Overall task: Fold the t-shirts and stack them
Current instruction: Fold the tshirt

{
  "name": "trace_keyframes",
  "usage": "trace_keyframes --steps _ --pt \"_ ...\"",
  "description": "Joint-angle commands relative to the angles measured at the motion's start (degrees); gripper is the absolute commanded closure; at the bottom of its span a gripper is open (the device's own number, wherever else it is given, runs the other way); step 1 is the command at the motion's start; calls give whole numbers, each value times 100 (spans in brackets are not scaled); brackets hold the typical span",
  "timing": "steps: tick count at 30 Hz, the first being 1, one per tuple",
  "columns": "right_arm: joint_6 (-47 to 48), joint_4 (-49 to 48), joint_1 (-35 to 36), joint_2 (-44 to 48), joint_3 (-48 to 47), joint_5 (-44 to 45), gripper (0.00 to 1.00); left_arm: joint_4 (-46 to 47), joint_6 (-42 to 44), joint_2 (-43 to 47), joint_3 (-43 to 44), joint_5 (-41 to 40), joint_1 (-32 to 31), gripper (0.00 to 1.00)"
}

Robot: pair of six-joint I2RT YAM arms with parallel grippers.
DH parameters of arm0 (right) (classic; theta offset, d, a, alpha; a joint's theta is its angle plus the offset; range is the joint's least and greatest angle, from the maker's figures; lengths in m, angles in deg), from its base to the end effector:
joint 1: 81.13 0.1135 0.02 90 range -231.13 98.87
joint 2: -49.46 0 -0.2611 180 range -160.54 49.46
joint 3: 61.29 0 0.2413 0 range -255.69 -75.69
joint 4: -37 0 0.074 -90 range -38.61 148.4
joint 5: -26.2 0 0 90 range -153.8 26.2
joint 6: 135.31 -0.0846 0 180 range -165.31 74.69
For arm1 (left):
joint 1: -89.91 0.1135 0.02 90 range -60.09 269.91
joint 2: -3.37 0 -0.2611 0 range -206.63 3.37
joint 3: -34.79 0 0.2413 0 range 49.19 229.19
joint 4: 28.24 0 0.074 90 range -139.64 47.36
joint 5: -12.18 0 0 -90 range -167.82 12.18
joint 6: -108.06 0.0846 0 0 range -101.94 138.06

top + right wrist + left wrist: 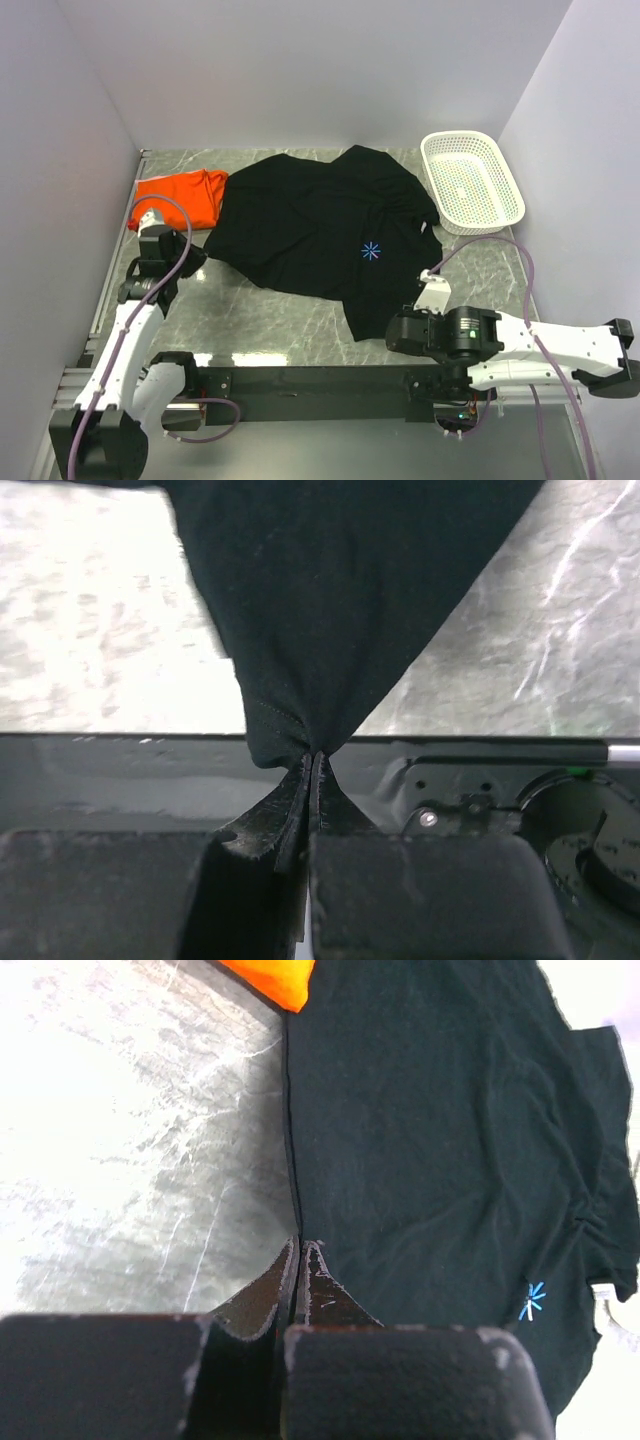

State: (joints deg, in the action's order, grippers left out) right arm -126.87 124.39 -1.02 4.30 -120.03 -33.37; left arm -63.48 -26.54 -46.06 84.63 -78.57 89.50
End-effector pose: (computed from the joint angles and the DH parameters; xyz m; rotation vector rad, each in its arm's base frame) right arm 0.0613 0.1024 0.2142 0.1316 2.5624 0.2489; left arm 0.2217 -0.0005 0.2230 -0.8388 2.0461 -0.4289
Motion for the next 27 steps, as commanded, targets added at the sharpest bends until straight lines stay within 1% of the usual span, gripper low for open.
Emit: trace_keyframes --steps 1,4,12,18,21,23,25,27 --pt "-641 962 276 96 -391 437 100 -446 118 520 340 -118 32 99" --pt "-703 963 425 236 -453 411 100 -762 127 863 402 -267 23 100" --pt "-616 963 865 491 -848 446 100 -1334 39 1540 630 -144 23 99" --pt "-545 963 944 641 -954 437 100 -1791 13 1963 876 -144 23 99" --pt "-493 963 944 728 -998 559 100 -1871 13 2051 938 -188 32 99" --pt "-466 928 953 746 -1111 796 100 -1740 13 2025 842 -180 32 99" --pt "-361 858 944 685 -1200 1129 100 -1494 -14 1832 667 -153 23 99" --pt "-108 524 953 632 -1262 1332 100 -1309 -84 1526 596 -4 23 100"
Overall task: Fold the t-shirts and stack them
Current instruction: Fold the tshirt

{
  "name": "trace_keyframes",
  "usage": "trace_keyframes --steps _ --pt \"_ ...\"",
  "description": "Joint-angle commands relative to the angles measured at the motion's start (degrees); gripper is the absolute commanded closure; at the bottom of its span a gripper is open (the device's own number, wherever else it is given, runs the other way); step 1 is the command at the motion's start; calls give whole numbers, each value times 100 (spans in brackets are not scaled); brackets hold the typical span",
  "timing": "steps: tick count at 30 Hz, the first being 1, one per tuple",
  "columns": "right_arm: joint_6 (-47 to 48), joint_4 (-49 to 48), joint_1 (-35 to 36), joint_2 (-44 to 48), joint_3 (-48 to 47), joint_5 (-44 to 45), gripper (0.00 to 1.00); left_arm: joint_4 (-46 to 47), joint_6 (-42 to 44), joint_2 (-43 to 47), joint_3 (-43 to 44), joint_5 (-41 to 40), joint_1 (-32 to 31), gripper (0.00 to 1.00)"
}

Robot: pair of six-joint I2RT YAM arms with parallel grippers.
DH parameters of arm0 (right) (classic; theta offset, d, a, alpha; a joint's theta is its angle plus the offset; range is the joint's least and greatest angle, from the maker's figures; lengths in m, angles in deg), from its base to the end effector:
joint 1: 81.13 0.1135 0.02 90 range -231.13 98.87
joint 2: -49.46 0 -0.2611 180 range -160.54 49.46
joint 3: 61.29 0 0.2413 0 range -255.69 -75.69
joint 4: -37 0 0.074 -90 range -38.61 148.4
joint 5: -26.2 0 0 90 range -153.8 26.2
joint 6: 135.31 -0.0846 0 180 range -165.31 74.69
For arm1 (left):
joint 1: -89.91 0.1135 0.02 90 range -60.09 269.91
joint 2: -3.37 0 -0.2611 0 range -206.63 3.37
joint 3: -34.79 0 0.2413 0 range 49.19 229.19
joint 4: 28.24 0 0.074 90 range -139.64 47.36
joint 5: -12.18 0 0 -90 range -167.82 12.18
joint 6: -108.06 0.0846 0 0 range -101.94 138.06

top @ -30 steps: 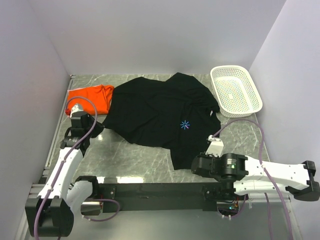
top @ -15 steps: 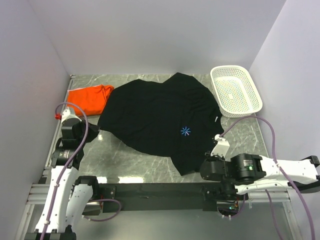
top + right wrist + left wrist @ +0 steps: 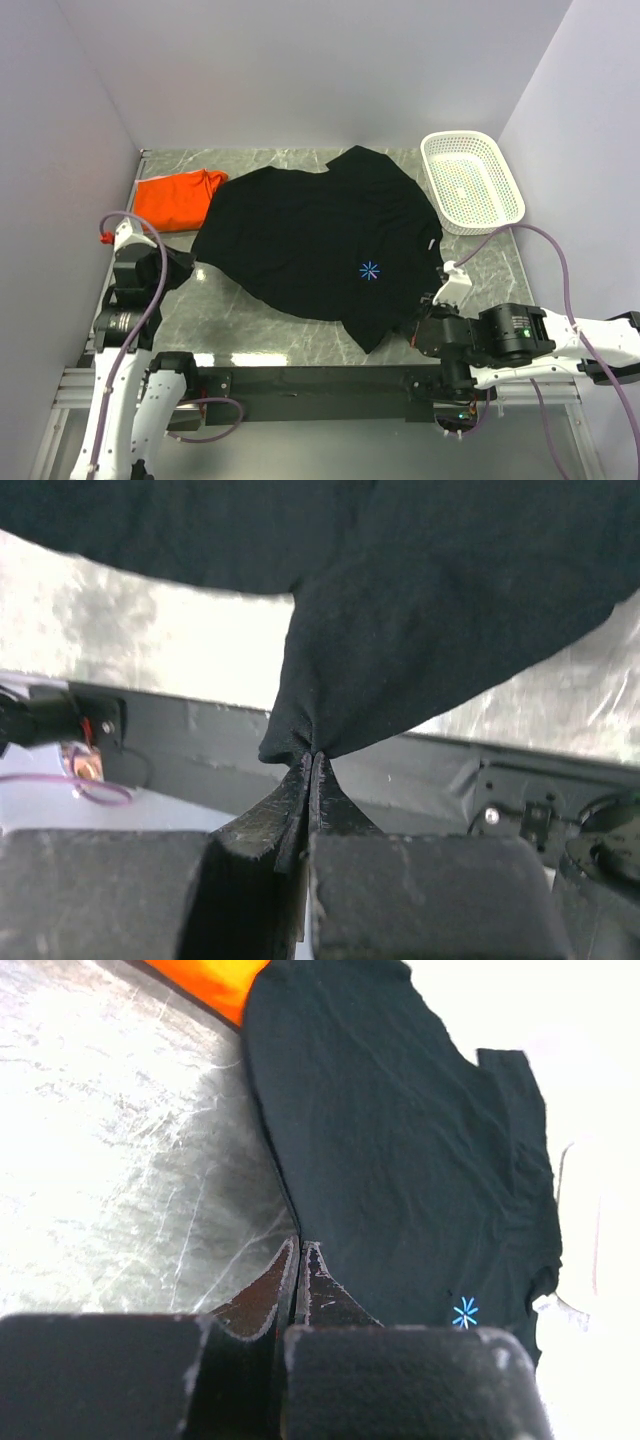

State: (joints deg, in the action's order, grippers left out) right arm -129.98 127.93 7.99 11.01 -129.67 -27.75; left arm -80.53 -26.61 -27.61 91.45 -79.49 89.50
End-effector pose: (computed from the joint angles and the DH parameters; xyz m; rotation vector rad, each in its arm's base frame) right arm 0.0512 0.0929 0.2717 0.1100 2.4354 0.5845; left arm 0.1554 0.0014 0.2814 -0.7957 1.9073 -0.4613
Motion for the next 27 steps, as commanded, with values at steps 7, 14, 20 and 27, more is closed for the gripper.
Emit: trace_keyframes --steps 7,14,20,27 --pt "1283 -831 -403 -381 -473 1352 100 1335 -139 -1190 -104 70 23 99" --pt "3682 -3115 -2275 -602 26 61 100 1670 -51 -1647 -95 9 32 99" --pt "4308 -3539 -3434 -566 273 -519 100 1917 45 -2095 -183 115 23 99" --pt "4616 -3997 -4393 -935 818 -1029 100 2119 169 -2570 -157 53 23 99"
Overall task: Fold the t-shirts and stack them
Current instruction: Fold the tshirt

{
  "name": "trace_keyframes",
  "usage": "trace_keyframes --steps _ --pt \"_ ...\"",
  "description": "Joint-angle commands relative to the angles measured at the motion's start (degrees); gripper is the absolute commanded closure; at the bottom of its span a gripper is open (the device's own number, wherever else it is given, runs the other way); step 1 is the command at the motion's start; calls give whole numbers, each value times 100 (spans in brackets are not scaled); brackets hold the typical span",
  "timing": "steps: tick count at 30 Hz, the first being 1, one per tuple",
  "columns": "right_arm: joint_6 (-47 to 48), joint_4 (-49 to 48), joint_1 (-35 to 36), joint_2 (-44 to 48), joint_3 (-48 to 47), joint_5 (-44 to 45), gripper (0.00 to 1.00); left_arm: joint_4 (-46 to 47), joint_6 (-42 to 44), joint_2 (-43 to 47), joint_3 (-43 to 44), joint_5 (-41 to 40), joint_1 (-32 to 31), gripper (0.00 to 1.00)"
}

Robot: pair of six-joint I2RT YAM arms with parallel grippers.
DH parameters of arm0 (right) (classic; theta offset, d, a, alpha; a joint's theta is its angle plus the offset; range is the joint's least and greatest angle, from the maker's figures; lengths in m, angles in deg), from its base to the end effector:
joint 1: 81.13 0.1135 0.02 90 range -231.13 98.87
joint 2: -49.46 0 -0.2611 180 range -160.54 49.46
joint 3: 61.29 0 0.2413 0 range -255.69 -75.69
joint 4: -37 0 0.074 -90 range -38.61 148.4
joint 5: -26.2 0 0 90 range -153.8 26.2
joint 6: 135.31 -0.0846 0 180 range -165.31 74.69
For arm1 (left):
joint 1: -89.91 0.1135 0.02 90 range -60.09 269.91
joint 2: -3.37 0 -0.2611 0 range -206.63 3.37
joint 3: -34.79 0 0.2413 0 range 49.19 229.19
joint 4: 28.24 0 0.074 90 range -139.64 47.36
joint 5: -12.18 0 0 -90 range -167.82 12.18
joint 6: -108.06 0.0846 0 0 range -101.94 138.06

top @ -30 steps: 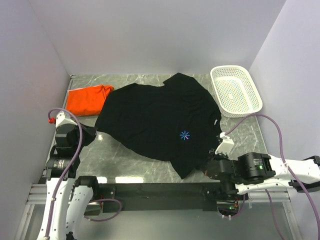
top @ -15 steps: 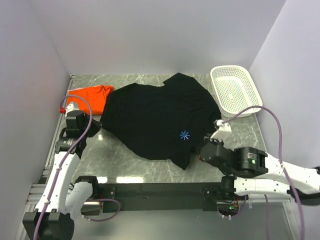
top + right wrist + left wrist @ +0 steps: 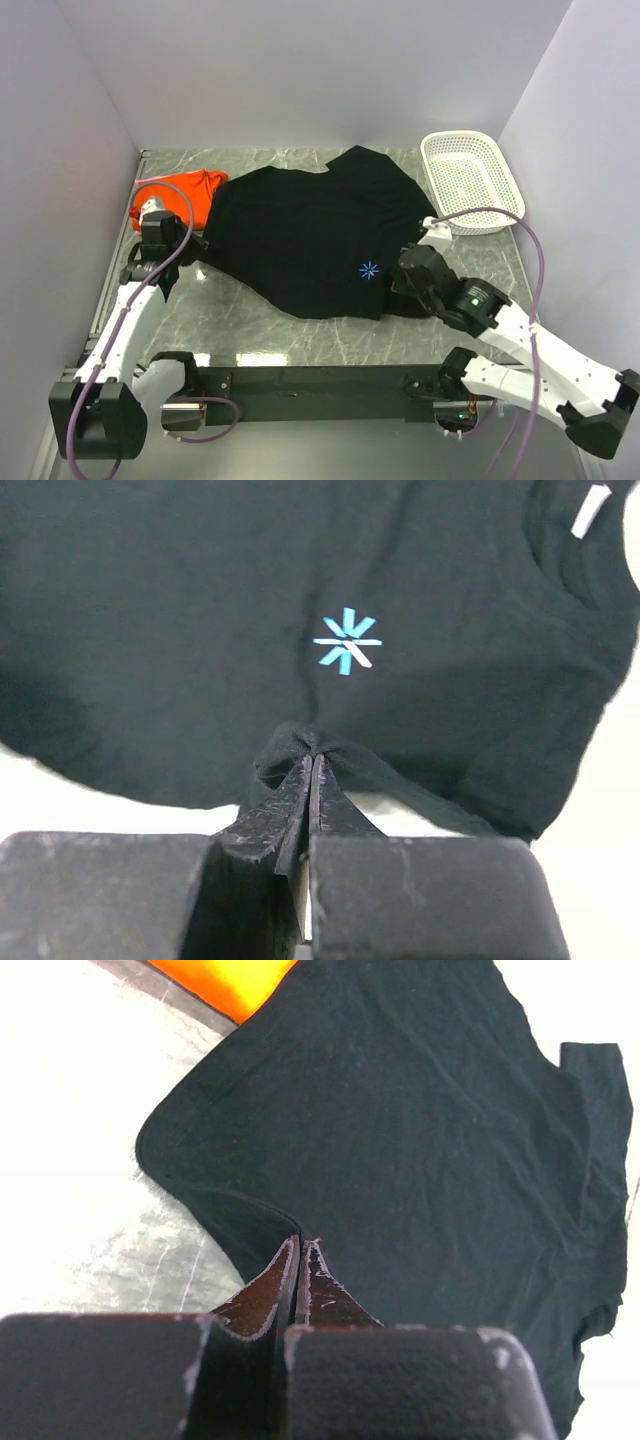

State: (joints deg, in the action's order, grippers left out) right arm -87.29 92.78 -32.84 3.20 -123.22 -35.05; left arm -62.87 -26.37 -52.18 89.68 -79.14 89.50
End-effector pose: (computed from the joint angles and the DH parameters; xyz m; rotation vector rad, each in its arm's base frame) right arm 0.1536 0.1111 0.2719 0.1391 2.1849 0.3237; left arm 0.2430 0.0002 0.2344 -0.8432 2.0507 -0.4139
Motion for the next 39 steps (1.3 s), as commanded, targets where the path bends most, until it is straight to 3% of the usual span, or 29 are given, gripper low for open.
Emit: trace_keyframes --steps 1,12,24,39 --pt "374 -535 -390 -199 208 -335 100 423 145 -158 29 27 32 99" --pt "787 -1001 -1331 -1278 130 -529 100 924 145 -1115 134 -131 23 99" --pt "1402 -1475 -2482 -2325 -318 -994 100 1223 136 -2003 846 -35 260 99" --pt "1886 -1502 -3238 -3336 -1127 -1135 100 1504 241 -2918 1585 255 515 99"
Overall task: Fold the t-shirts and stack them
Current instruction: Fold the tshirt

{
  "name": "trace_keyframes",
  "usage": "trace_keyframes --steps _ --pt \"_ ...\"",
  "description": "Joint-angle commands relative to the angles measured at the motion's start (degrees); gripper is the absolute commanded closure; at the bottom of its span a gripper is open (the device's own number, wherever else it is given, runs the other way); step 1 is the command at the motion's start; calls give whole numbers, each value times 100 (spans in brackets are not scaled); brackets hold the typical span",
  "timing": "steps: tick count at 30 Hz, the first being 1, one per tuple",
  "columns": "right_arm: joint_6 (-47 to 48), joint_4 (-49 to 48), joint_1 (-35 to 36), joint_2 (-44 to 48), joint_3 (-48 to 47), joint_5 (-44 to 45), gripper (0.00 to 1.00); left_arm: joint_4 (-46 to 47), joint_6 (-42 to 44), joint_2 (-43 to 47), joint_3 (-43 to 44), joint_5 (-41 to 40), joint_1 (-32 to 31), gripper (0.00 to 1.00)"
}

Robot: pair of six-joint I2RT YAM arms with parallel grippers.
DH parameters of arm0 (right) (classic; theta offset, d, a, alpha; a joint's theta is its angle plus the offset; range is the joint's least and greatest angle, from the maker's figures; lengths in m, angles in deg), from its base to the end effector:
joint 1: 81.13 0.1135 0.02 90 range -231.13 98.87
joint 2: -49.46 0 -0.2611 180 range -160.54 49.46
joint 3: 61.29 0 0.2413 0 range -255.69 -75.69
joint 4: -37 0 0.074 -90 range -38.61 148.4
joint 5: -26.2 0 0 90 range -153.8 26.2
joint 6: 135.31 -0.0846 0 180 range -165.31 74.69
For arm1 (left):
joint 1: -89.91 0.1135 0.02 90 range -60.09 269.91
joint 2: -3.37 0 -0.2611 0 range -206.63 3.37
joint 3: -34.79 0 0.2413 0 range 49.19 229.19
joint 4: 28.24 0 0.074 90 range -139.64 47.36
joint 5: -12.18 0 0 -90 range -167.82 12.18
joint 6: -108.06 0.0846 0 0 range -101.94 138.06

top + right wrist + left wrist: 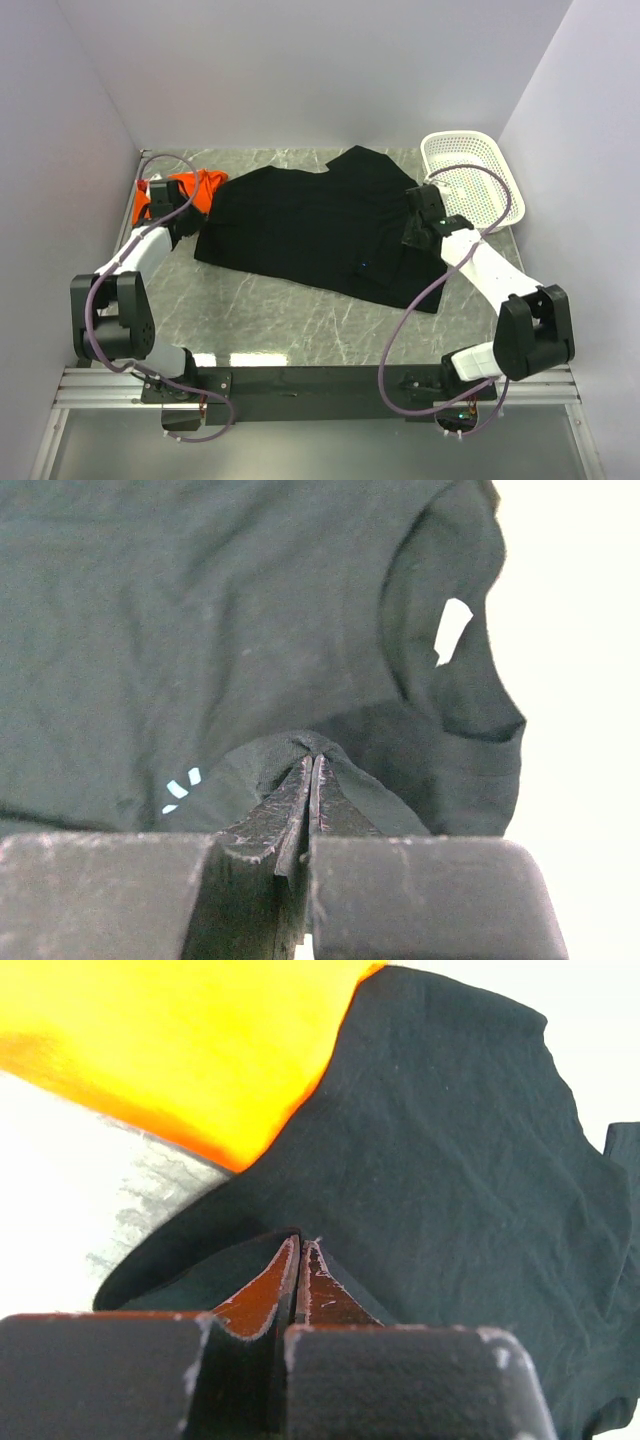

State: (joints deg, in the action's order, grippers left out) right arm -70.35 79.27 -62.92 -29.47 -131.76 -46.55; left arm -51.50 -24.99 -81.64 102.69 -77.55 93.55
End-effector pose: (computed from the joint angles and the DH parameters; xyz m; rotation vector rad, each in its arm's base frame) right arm 0.2990 0.0720 0.2144 0.2726 2.3875 -0.0229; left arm 0.3481 0.0217 0.1999 -0.9100 2.1147 -0.3640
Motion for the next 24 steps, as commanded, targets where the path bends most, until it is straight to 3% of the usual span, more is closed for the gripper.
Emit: trace_keyframes --steps 1,24 --pt "218 -177 -283 -95 -299 -20 100 368 112 20 302 113 128 99" --pt "588 -213 -951 -1018 -1037 -293 100 842 446 -1061 1066 781 181 99"
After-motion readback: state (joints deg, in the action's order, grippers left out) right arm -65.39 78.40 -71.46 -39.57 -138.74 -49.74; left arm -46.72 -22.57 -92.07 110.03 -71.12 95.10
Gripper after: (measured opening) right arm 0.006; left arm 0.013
